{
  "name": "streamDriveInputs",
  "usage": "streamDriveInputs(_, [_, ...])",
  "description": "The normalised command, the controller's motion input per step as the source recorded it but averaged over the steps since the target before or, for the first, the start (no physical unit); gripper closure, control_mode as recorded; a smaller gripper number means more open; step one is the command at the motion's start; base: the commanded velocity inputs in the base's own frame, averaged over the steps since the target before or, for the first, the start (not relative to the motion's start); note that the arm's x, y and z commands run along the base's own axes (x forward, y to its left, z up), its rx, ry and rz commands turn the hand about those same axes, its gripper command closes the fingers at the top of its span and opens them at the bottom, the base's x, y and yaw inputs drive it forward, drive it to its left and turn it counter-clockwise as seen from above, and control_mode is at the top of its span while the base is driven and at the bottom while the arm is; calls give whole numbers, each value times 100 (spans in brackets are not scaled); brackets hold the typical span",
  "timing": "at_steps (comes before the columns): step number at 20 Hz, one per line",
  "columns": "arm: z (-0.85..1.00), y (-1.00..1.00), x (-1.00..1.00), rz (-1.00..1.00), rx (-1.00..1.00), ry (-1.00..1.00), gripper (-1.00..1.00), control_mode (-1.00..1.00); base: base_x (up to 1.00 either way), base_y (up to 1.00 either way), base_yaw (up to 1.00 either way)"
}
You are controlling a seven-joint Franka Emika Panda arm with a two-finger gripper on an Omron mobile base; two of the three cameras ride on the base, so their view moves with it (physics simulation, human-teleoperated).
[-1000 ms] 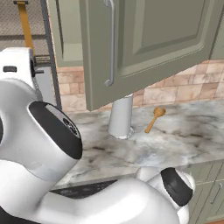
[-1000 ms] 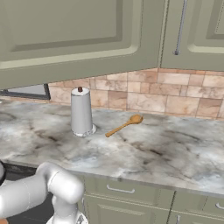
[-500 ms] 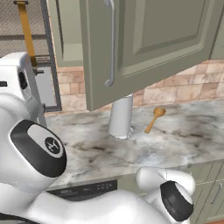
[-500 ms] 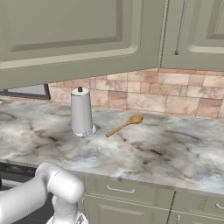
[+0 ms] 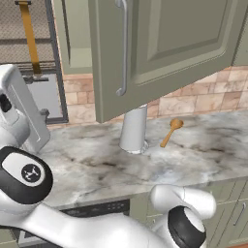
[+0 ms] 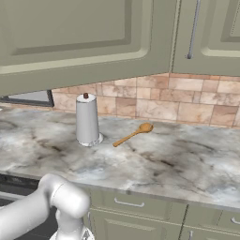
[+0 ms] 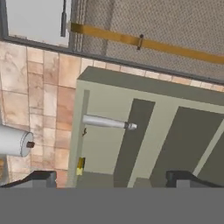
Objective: Pick the spray and sponge from the cabinet and place them on the counter.
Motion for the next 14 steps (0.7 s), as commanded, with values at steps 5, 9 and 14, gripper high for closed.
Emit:
streamDriveInputs(5, [0, 1, 13, -21, -6, -15, -100, -100, 0, 0, 0])
streamDriveInputs(9, [3, 10, 3, -22, 0, -20, -100, -100, 0, 0, 0])
streamDriveInputs(14, [16, 12, 0, -21, 1, -28, -100, -100, 0, 0, 0])
